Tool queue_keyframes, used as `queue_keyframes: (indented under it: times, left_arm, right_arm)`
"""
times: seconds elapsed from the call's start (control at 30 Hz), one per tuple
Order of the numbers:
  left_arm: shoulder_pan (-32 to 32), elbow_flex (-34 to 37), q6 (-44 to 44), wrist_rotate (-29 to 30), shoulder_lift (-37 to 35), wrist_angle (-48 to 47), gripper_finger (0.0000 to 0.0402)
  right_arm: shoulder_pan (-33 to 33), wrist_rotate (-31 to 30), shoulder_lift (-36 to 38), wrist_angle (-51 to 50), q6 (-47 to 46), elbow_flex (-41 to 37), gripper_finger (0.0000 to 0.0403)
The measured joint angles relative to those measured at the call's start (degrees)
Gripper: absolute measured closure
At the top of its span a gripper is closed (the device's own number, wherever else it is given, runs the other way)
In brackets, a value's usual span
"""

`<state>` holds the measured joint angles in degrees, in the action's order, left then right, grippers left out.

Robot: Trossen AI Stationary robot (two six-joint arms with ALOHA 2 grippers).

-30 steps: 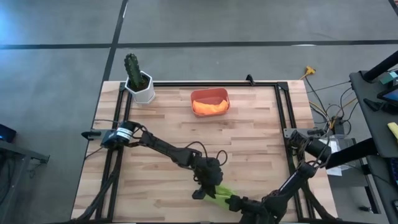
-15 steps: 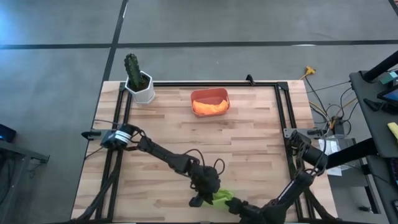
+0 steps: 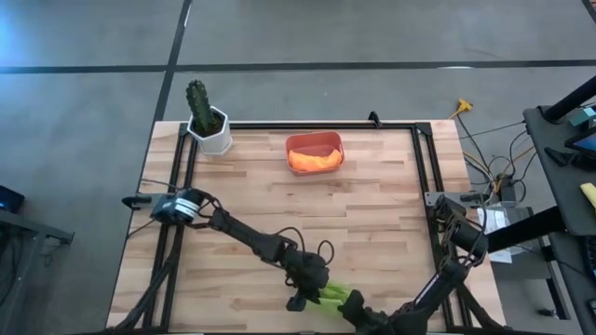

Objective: Roll microfiber towels into tight, uniform cylinder then place into a basket
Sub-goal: Roll the green microfiber cloth

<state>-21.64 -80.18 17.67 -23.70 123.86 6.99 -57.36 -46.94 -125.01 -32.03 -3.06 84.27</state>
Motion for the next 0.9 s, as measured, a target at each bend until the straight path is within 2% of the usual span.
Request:
queue_keyframes:
  times: [0.23, 0.43, 0.57, 0.7, 0.83, 0.9]
  left_arm:
    - [-0.11, -0.01, 2.9, -5.38, 3.8, 4.11, 0.04]
    - [-0.24, -0.59, 2.63, -4.31, 4.24, 4.15, 0.0385]
    - [-0.34, -0.59, 2.76, -0.96, 4.24, 4.11, 0.0341]
    - [-0.34, -0.5, 2.89, -0.63, 4.52, 4.32, 0.0303]
    - [-0.34, -0.5, 2.89, -0.48, 4.52, 3.88, 0.0291]
    - [-0.34, -0.6, 2.89, -0.28, 4.52, 3.66, 0.0291]
  right_arm:
    - [0.1, 4.99, -0.7, 1.36, -0.58, -0.17, 0.0287]
    - [0.48, 6.89, -0.72, 1.44, -2.37, -0.39, 0.0311]
    - [0.37, 5.28, -0.72, 1.31, -1.55, -0.32, 0.0326]
    - [0.24, 3.32, -0.72, 0.69, 4.47, 0.68, 0.0334]
    - [-0.36, 2.85, -0.72, -4.94, 6.38, 1.69, 0.0333]
    - [-0.74, -0.35, -0.62, -7.24, 4.08, 2.13, 0.0332]
